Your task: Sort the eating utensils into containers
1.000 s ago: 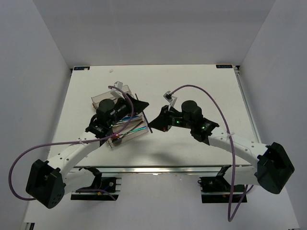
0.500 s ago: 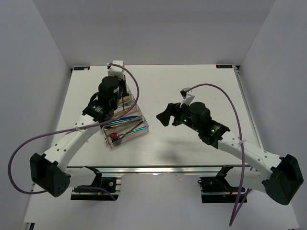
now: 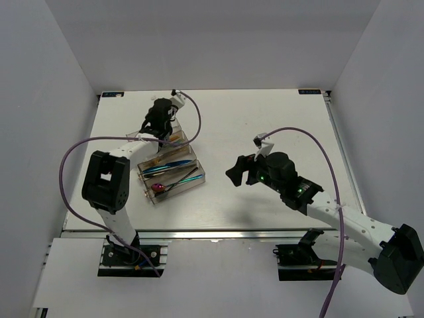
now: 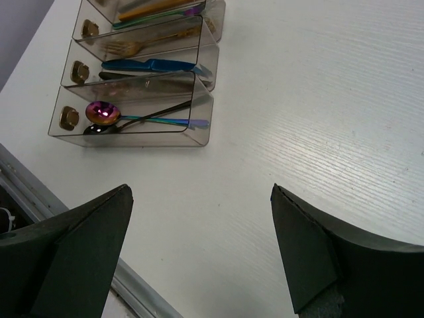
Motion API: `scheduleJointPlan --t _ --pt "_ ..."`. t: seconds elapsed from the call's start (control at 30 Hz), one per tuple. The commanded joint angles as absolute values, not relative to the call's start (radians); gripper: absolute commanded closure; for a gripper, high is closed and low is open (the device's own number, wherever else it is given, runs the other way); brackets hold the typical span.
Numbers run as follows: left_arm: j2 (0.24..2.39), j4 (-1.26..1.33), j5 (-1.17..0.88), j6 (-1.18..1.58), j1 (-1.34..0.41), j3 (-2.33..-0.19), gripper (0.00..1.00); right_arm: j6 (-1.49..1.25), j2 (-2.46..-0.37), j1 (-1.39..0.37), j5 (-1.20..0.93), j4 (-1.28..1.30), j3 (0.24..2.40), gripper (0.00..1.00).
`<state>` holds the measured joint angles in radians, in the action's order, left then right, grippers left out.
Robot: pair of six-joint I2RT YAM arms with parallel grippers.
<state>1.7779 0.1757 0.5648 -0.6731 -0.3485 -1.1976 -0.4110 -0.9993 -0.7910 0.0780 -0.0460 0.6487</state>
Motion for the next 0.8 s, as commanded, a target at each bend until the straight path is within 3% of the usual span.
scheduleJointPlan --t 0.0,0.53,0.57,0.63,0.67,0.77 --pt "1.772 0.347 0.511 -0.810 -0.321 -1.220 1.00 -0.368 -0.970 -0.785 0.066 -0.063 0.634 0.11" --pt "1.893 0.502 0.426 -0.778 -0.290 -1.118 0.94 -0.341 -0.957 -0.785 0.061 -0.071 0.624 0.11" --pt "1.888 0.505 0.429 -0.778 -0.290 -1.108 0.91 -0.341 -0.957 -0.784 0.060 -0.071 0.624 0.11" --pt "1.882 0.541 0.443 -0.778 -0.290 -1.074 0.75 -0.341 -0.960 -0.784 0.057 -0.074 0.626 0.11" --pt "1.876 0.555 0.445 -0.769 -0.290 -1.065 0.55 -0.341 -0.963 -0.784 0.057 -0.077 0.626 0.11" --pt "1.830 0.586 0.443 -0.735 -0.290 -1.040 0.37 -0.342 -0.974 -0.782 0.055 -0.078 0.629 0.11"
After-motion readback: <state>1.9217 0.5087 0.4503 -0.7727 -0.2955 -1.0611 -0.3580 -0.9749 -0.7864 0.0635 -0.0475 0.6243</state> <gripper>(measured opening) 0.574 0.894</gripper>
